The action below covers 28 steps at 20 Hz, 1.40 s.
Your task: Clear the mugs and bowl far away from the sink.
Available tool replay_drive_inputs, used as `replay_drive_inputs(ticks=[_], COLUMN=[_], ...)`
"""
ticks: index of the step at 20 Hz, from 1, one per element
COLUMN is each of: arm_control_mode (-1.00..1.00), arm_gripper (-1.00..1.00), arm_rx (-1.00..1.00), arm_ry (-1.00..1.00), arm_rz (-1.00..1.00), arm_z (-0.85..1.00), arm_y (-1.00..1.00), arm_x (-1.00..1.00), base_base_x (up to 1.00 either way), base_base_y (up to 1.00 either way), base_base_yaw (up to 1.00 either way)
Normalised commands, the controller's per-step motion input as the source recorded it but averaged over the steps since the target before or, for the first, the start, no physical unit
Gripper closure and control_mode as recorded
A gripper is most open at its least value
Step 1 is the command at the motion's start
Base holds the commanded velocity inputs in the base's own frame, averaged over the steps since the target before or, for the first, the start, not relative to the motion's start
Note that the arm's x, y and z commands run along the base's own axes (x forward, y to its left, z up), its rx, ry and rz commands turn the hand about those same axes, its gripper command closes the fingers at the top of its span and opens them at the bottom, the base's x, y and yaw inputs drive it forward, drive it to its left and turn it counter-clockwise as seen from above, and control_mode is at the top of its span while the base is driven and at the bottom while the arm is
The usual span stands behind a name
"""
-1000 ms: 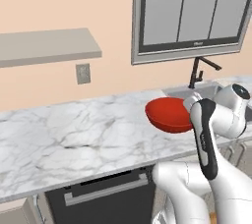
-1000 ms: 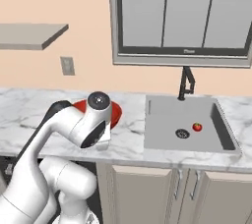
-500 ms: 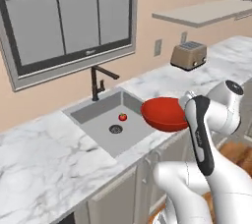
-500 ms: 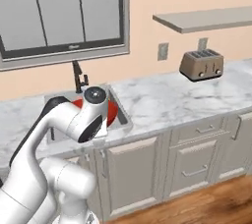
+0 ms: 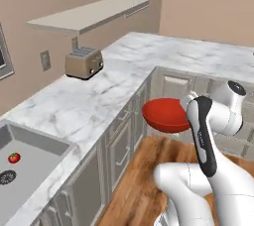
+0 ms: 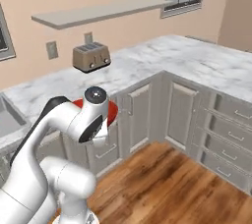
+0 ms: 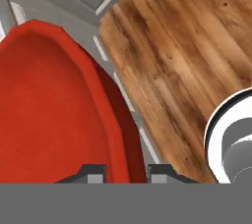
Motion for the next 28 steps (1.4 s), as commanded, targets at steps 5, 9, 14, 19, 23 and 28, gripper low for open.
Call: replay_drive_inputs(ticks=[5, 9, 14, 19, 23, 28], arm_control_mode=[1.0, 1.0, 1.0, 1.0, 1.0, 1.0], arm_gripper=[1.0, 1.0, 1.0, 1.0, 1.0, 1.0], arm_rx=[0.0, 0.0, 0.0, 0.0, 0.0, 0.0], arm_ry=[0.0, 0.0, 0.0, 0.0, 0.0, 0.0], arm_rz=[0.0, 0.0, 0.0, 0.0, 0.0, 0.0], arm_z=[0.0, 0.0, 0.0, 0.0, 0.0, 0.0], arm_y=[0.0, 0.0, 0.0, 0.0, 0.0, 0.0], arm_x=[0.0, 0.0, 0.0, 0.0, 0.0, 0.0], base_base_x=[0.1, 0.24, 0.55, 0.74, 0.68, 0.46], base_base_y=[-1.0, -0.86, -0.3, 0.05, 0.31, 0.6], base_base_yaw=[-0.66, -0.65, -0.53, -0.35, -0.26, -0.21])
